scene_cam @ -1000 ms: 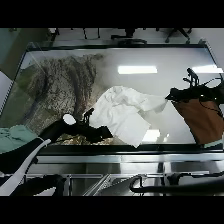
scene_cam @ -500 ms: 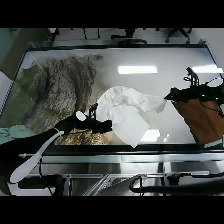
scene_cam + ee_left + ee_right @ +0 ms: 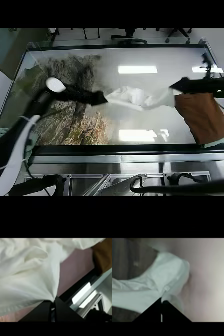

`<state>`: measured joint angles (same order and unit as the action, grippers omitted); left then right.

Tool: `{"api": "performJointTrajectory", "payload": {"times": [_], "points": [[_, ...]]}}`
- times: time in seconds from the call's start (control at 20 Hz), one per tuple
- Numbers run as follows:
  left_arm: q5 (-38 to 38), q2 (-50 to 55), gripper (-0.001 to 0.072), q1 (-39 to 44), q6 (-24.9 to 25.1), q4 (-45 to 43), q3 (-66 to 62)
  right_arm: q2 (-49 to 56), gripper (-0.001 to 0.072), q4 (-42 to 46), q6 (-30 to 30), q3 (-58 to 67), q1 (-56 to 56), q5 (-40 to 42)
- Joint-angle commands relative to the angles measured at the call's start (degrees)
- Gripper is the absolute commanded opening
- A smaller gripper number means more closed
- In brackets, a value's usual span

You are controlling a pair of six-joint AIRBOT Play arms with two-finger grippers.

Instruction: Fold the shirts.

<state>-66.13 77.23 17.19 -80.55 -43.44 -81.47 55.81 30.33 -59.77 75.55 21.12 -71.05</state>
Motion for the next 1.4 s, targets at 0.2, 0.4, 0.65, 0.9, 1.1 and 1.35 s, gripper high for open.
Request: {"api": "performJointTrajectory", "payload": {"times": [0.2,0.4,0.65,0.9,1.1,1.35], "points": [[-4.9,-17.2,0.0018,-16.7,0.1,-0.6,-42.6,-22.4,0.0012,-29.7,9.6,12.1,11.8,18.9],[-0.2,-27.5,0.0018,-30.5,3.7,0.1,-37.8,-31.8,0.0012,-27.1,16.7,16.2,12.0,27.7],[2.3,-33.3,0.0019,-37.9,13.1,8.0,-26.1,-29.7,0.0012,-30.6,16.1,15.8,17.9,11.8],[0.5,-21.7,0.0019,-30.3,16.3,8.9,-18.7,-21.7,0.0013,-35.2,17.8,8.7,19.4,3.3],[3.0,-5.0,0.0019,-15.6,19.0,2.4,-16.7,-13.3,0.0013,-30.0,19.1,-1.1,10.7,3.0],[8.1,12.0,0.0018,-11.5,16.9,-9.7,-16.7,4.2,0.0012,-12.7,19.1,-7.2,-9.7,22.4]]}}
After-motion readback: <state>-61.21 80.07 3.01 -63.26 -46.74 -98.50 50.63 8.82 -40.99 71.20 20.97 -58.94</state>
